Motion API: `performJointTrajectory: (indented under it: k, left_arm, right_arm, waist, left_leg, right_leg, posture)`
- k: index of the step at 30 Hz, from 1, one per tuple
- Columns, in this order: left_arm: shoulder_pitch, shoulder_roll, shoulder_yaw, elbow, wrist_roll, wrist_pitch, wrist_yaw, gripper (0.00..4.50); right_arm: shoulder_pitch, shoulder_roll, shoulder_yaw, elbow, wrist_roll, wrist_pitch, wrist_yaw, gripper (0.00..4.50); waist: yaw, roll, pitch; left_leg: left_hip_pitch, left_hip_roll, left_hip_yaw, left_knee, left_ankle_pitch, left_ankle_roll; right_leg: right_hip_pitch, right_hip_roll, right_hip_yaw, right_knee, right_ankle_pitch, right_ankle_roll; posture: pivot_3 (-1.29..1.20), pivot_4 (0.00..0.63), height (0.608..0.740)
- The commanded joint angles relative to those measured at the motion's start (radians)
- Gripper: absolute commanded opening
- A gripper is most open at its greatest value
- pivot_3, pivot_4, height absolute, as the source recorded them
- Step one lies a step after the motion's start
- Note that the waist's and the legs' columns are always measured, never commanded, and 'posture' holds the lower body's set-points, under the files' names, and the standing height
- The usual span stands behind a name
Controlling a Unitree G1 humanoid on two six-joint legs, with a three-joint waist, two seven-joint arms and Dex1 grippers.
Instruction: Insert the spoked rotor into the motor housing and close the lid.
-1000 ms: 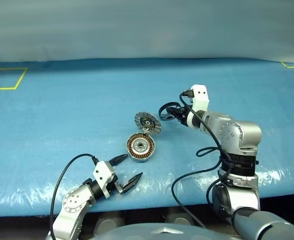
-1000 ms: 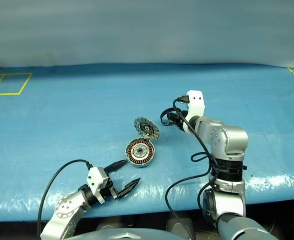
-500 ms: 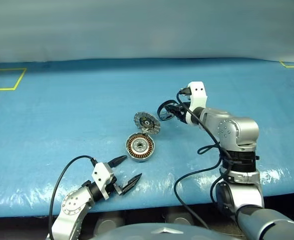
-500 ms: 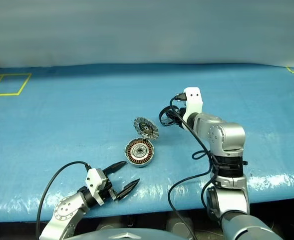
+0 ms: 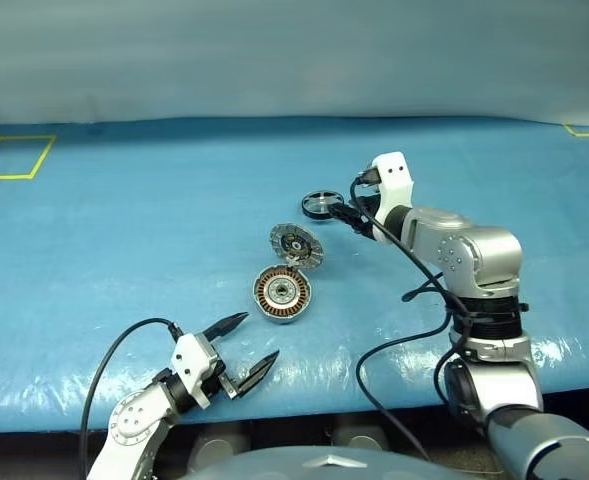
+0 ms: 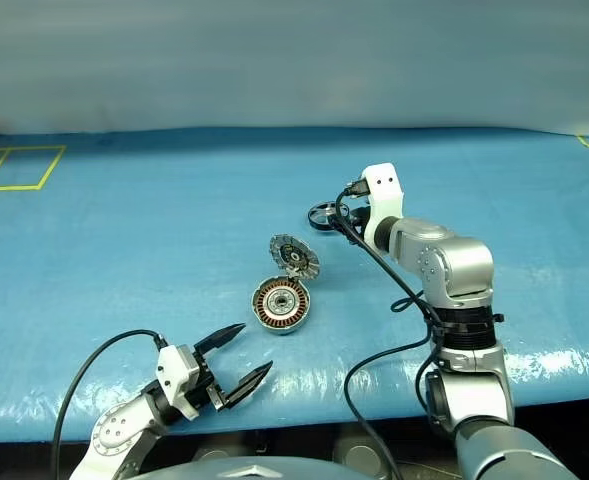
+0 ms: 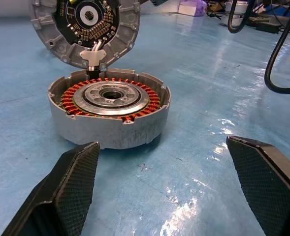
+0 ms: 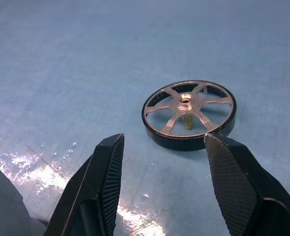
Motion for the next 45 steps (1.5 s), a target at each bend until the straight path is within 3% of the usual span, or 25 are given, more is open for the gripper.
performJointTrajectory:
  k: [1,6,9,22,45]
  left_arm:
    - [0.023,0.007,0.025,-0.052,0.003,-0.041,0.019,4.50]
    - [0.024,-0.003,0.041,-0.040,0.028,-0.079,0.056,4.50]
    - [0.011,-0.016,0.048,-0.013,0.052,-0.106,0.084,4.50]
    - [-0.005,-0.037,0.022,0.047,0.069,-0.130,0.091,4.50]
    - [-0.017,-0.041,0.002,0.039,0.072,-0.111,0.097,4.50]
  right_arm:
    - [0.013,-0.074,0.061,-0.055,-0.039,-0.152,0.092,2.73]
    - [0.012,-0.152,0.195,0.051,-0.158,-0.406,0.215,2.73]
    - [-0.035,-0.139,0.241,0.173,-0.220,-0.471,0.224,2.73]
    - [-0.301,0.066,0.204,0.601,-0.306,-0.418,0.081,2.73]
    - [-0.229,0.098,0.196,0.668,-0.361,-0.427,0.063,2.73]
  waist:
    - [0.000,0.000,0.000]
    - [-0.001,0.000,0.000]
    - [0.000,-0.001,0.000]
    - [0.001,-0.001,0.001]
    - [-0.003,0.000,0.001]
  left_leg:
    - [0.000,0.000,0.000,0.000,0.000,0.000]
    - [0.001,0.001,0.002,0.001,0.000,0.000]
    - [0.001,0.001,0.002,0.003,0.000,0.000]
    - [0.001,0.001,0.003,0.003,0.000,0.000]
    - [0.002,0.000,0.005,0.004,0.000,-0.001]
  right_leg:
    - [0.000,0.000,0.000,0.000,0.000,0.000]
    - [0.001,0.000,0.000,0.000,0.000,0.000]
    - [0.002,0.000,0.000,0.000,0.001,0.000]
    - [0.000,0.002,0.001,0.000,0.008,-0.007]
    - [0.001,0.004,0.001,0.000,0.009,-0.007]
  posture:
    - [0.00,0.150,0.740]
    - [0.00,0.150,0.740]
    - [0.00,0.150,0.740]
    - [0.00,0.150,0.740]
    - [0.00,0.150,0.740]
